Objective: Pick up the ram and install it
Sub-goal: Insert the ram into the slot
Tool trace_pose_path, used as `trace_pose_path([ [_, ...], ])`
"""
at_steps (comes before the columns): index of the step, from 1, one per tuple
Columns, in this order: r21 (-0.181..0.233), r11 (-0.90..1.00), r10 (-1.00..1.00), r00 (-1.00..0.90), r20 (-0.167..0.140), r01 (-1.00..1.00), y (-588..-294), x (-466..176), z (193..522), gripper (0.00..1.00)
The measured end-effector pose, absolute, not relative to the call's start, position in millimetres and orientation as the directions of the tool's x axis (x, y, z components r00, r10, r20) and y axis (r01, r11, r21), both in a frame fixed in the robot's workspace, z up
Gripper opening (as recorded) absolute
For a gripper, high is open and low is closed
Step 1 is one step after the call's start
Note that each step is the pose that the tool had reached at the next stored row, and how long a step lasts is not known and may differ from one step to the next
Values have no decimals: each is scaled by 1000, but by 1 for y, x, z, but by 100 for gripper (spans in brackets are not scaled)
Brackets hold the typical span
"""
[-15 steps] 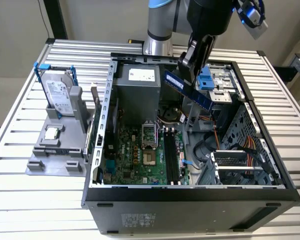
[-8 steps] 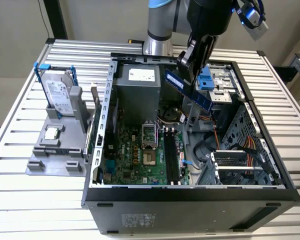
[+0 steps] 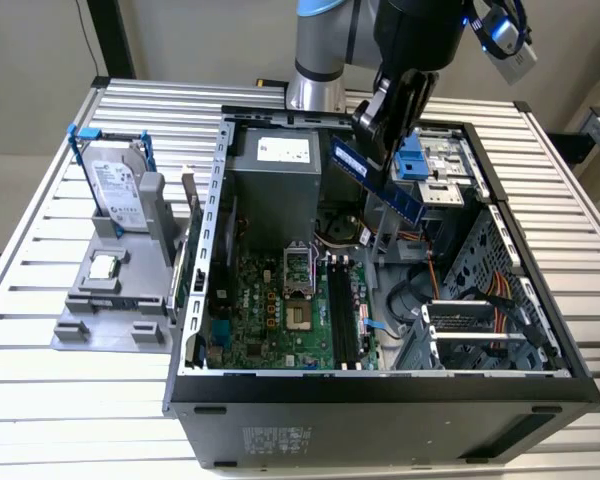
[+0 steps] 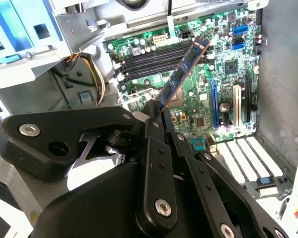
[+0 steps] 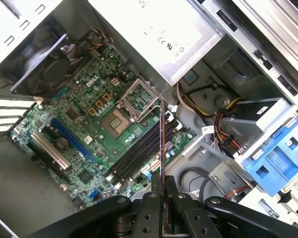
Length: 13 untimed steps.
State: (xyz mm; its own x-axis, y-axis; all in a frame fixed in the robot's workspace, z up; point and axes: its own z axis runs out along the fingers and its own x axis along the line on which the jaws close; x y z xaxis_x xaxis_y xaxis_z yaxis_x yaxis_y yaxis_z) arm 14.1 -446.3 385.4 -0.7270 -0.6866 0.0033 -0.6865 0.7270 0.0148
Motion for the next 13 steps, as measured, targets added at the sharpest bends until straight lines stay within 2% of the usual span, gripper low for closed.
trace_pose_path([
  [13,15,797,-604,-797,3,-604,-446,14,385,0],
])
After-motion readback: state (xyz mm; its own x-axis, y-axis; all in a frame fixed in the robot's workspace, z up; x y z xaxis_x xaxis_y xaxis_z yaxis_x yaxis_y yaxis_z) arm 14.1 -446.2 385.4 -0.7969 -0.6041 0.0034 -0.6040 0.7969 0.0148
